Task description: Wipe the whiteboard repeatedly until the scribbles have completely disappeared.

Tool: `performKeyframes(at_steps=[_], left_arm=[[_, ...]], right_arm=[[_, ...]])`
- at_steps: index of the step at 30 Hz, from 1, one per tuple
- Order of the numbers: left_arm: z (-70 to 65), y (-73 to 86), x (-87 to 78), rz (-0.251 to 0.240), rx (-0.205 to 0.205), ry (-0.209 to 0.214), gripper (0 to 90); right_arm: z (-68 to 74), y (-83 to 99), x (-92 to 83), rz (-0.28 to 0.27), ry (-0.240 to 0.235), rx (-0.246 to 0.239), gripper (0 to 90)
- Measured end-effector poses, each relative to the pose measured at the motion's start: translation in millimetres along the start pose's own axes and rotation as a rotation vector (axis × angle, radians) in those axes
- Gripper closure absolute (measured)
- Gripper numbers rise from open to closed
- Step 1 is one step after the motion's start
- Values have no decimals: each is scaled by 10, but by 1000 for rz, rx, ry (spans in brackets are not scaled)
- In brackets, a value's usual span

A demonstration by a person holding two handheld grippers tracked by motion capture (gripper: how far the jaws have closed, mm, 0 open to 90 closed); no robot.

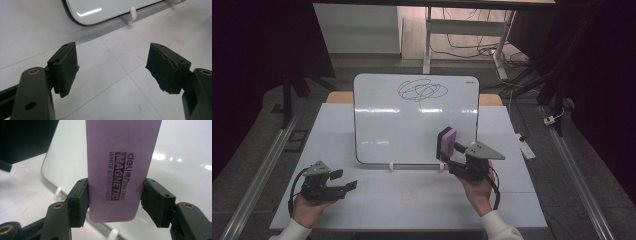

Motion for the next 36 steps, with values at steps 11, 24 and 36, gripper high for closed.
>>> performKeyframes(at_steps=[11,24,36], left_arm=[[118,75,-27,-4,-27,-5,250],[199,82,-49,-17,-52,-16,238],[202,84,-42,-16,-48,-20,238]], right_arm=[[-365,-618,210,64,153,-50,405],[-652,-956,420,87,261,-51,405],[-656,-1052,678,106,314,-64,409]])
Point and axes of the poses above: each handheld gripper's, and its own axes: x roughly forward along the jaws, y roughly out of its underside, z roughly to its left, the point moved 5 cm from there along x, roughly forward along the jaws, and after that the axes turned 2 degrees about -y, right-handed, at the moved point
